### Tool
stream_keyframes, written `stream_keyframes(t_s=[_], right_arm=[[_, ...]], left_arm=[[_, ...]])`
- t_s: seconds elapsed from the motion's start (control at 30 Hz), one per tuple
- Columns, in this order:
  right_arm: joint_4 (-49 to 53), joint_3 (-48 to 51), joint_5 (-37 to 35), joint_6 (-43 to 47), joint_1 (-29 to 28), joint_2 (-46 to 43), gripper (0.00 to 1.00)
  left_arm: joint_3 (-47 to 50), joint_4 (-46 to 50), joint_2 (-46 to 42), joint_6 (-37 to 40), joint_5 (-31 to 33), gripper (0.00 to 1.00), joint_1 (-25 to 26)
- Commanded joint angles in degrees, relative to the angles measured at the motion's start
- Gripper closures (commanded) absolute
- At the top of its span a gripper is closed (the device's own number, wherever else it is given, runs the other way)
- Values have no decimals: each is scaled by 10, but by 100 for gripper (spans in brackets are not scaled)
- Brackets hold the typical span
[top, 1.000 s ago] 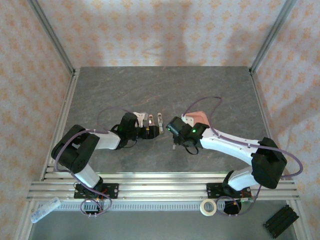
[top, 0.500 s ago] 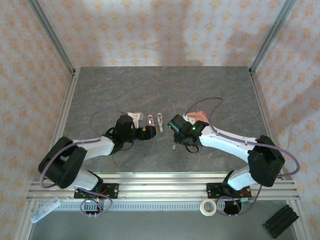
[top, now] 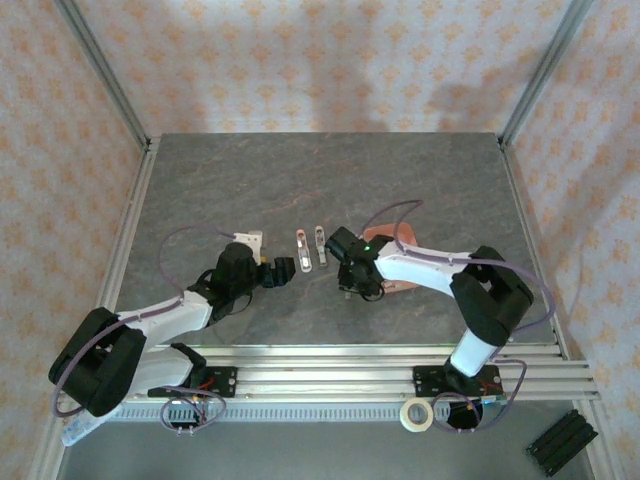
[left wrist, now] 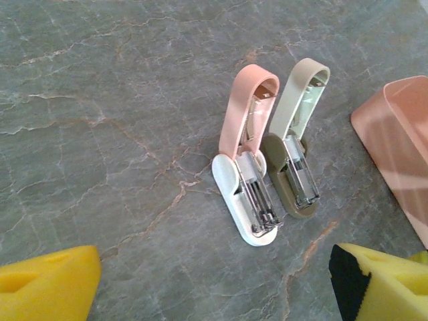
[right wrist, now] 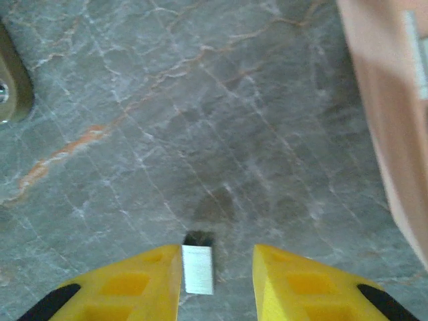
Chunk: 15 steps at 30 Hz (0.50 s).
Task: Load the staples into the stapler
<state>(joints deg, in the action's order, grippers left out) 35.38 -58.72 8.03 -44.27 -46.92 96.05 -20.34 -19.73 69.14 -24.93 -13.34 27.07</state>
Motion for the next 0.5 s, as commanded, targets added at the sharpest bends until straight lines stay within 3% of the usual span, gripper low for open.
stream_keyframes(t_s=[0.0,0.47], right_arm=[[25,-26,8,26,0,19,68],[26,-39,28,37,0,54,73]], left_arm=[[6,-8,7,12,20,11,2],[0,-30,34,0,4,11,2]])
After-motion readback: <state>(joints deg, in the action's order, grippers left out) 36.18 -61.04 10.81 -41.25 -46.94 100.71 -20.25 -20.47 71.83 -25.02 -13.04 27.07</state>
